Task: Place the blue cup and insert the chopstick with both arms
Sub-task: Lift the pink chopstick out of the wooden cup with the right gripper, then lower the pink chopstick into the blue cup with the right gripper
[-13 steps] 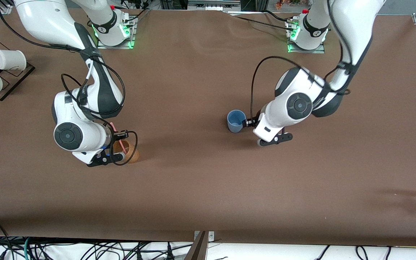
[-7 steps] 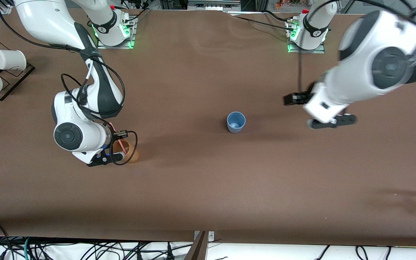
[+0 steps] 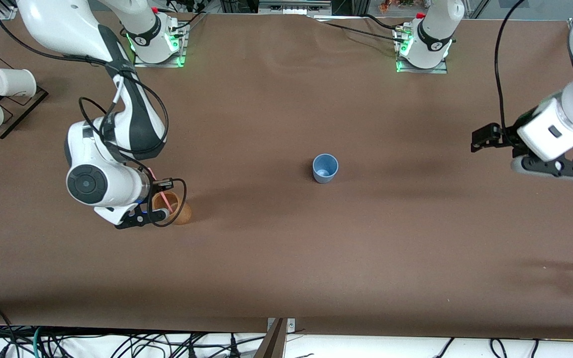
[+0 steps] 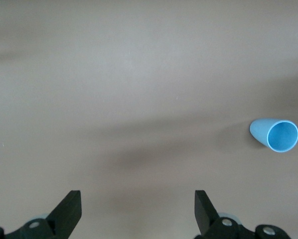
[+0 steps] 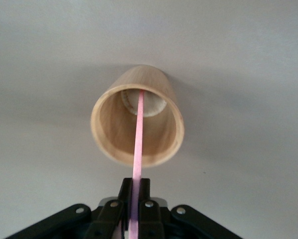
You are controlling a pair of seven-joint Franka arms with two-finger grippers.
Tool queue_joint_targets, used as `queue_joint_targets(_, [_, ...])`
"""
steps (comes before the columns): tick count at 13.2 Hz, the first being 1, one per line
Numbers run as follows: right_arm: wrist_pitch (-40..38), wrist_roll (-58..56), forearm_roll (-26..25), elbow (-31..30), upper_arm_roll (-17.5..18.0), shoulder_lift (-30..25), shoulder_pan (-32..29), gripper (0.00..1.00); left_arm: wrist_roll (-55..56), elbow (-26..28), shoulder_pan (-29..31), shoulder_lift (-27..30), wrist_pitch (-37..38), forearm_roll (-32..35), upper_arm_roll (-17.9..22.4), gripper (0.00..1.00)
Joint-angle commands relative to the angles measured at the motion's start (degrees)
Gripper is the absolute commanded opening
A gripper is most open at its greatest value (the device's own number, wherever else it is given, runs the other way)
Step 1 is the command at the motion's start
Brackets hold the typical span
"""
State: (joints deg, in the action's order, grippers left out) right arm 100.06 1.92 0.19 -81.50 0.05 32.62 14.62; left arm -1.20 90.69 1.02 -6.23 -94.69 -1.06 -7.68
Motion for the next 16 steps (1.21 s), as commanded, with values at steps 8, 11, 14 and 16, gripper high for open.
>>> queue_joint_targets(8, [-23.32, 6.21, 0.6, 15.82, 2.76, -9.16, 7.67, 0.03, 0.85, 4.06, -1.55, 4.47, 3.55, 1.32, 0.47, 1.0])
queue_joint_targets(11, [-21.94, 20.88, 4.61, 19.17, 1.71, -4.68, 16.55, 0.03, 0.93, 4.05, -1.72, 4.38, 3.55, 1.41, 0.38, 1.0])
queue_joint_targets(14, [-12.03, 37.22, 13.22, 19.45, -1.98, 0.15, 25.87, 0.03, 0.94, 4.05, -1.73, 3.51, 3.55, 1.49, 0.2, 1.0])
queue_joint_targets(16, [-4.56, 47.43, 16.84, 19.54, -2.43, 2.88, 30.62, 0.03, 0.85, 4.05, -1.64, 3.5, 3.55, 1.76, 0.12, 1.0])
